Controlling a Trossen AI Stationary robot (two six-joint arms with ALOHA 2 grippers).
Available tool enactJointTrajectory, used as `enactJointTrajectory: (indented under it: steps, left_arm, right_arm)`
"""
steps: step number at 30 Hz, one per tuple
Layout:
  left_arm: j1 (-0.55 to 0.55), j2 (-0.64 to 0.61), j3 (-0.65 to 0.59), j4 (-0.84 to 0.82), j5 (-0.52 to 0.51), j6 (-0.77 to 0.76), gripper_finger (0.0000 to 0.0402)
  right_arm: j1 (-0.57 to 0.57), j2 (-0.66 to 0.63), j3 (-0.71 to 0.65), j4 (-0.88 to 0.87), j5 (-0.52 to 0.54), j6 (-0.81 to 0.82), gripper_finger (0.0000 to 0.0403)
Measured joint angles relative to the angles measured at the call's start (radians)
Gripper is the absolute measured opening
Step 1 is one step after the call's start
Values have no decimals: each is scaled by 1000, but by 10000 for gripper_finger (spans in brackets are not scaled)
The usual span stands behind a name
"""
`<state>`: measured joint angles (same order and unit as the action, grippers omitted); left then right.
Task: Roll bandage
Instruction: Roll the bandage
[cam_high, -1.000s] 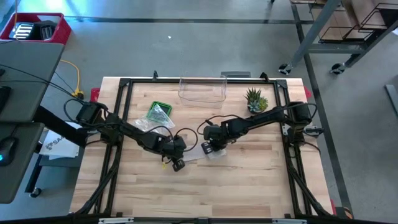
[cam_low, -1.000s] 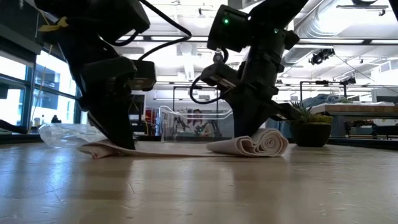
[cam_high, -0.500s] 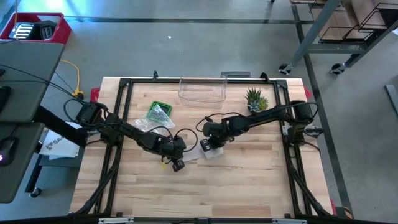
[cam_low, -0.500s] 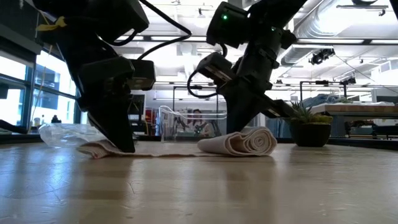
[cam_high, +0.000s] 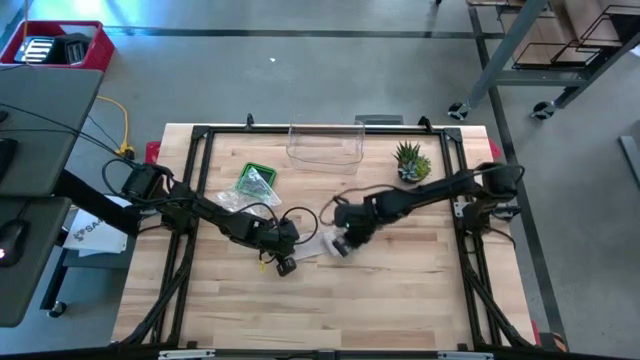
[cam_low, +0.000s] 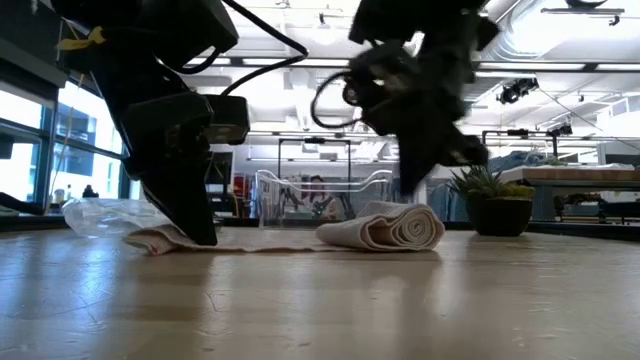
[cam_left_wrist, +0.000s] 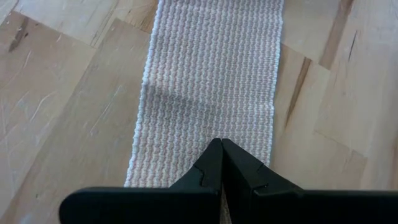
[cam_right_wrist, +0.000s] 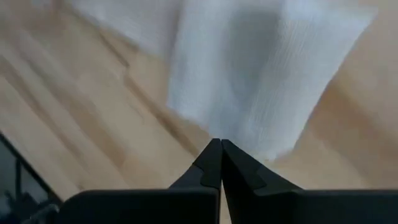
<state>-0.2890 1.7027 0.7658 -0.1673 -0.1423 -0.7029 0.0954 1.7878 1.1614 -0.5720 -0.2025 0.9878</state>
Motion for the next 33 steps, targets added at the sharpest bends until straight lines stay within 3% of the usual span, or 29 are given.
enactJointTrajectory:
  steps: [6,16,22,33]
  left_arm:
    - [2,0,3,17,2,0,0]
    - [6,2,6,40,3,0,0]
    - [7,2,6,40,5,-1,0]
    - [10,-19,6,6,14,-11,0]
  right_arm:
    - [41,0,-113,147,-56,126,0]
    - [58,0,-196,310,-3,299,0]
    - [54,0,-195,336,107,402,0]
    - [55,-4,-194,365,10,359,0]
